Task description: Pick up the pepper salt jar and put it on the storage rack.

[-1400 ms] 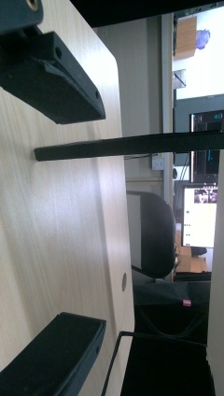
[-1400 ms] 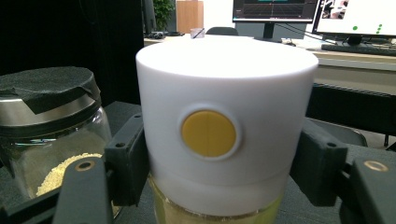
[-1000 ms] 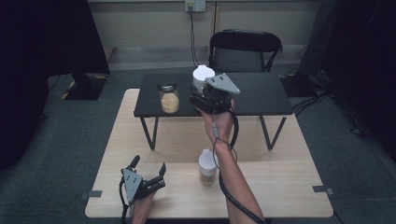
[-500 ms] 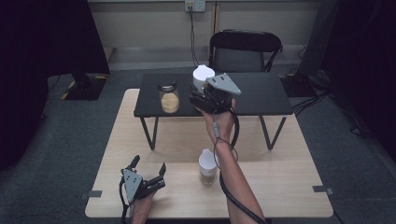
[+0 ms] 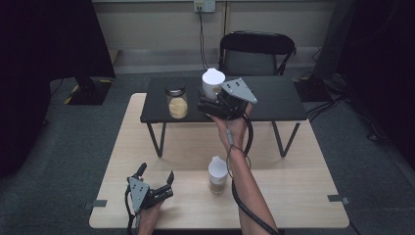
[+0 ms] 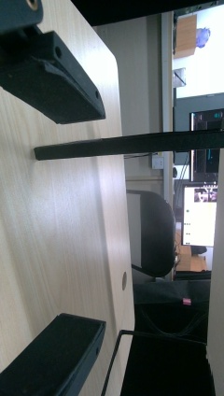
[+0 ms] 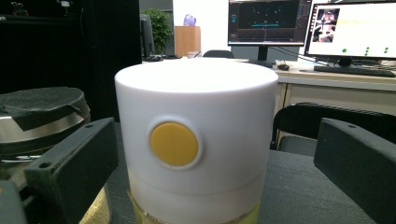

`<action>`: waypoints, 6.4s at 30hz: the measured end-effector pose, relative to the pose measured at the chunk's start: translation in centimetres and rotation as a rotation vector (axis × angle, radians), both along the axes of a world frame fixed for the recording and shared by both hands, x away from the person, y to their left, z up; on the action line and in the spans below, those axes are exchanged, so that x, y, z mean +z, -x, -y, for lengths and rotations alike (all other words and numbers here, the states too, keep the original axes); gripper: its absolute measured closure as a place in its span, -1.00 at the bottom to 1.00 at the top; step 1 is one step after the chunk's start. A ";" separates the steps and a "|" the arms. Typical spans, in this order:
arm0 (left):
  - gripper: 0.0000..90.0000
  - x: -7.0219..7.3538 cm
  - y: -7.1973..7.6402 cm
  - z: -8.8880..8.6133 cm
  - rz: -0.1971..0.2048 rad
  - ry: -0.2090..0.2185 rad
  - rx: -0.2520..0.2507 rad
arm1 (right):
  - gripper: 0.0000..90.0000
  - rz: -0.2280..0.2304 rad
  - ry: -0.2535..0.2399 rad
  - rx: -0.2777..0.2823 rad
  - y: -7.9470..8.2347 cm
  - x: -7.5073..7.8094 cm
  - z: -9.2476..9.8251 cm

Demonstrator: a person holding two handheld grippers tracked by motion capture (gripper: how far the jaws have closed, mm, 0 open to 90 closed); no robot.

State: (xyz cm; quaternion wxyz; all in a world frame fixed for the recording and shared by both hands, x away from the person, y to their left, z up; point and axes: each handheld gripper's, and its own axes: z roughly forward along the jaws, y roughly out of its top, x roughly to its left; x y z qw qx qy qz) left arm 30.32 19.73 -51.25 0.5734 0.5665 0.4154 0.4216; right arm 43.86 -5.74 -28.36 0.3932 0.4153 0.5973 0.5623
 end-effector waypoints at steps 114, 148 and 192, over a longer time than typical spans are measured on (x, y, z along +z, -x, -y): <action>-0.97 0.0 0.0 0.0 0.000 0.001 0.003 | -1.00 0.118 0.003 -0.103 9.7 -4.9 8.0; -0.96 0.0 0.0 0.0 0.000 0.001 0.009 | -1.00 0.120 0.023 -0.152 13.2 -8.9 9.6; -0.97 0.0 0.0 0.0 0.000 0.001 0.009 | -1.00 0.083 -0.031 -0.151 14.9 -16.1 9.5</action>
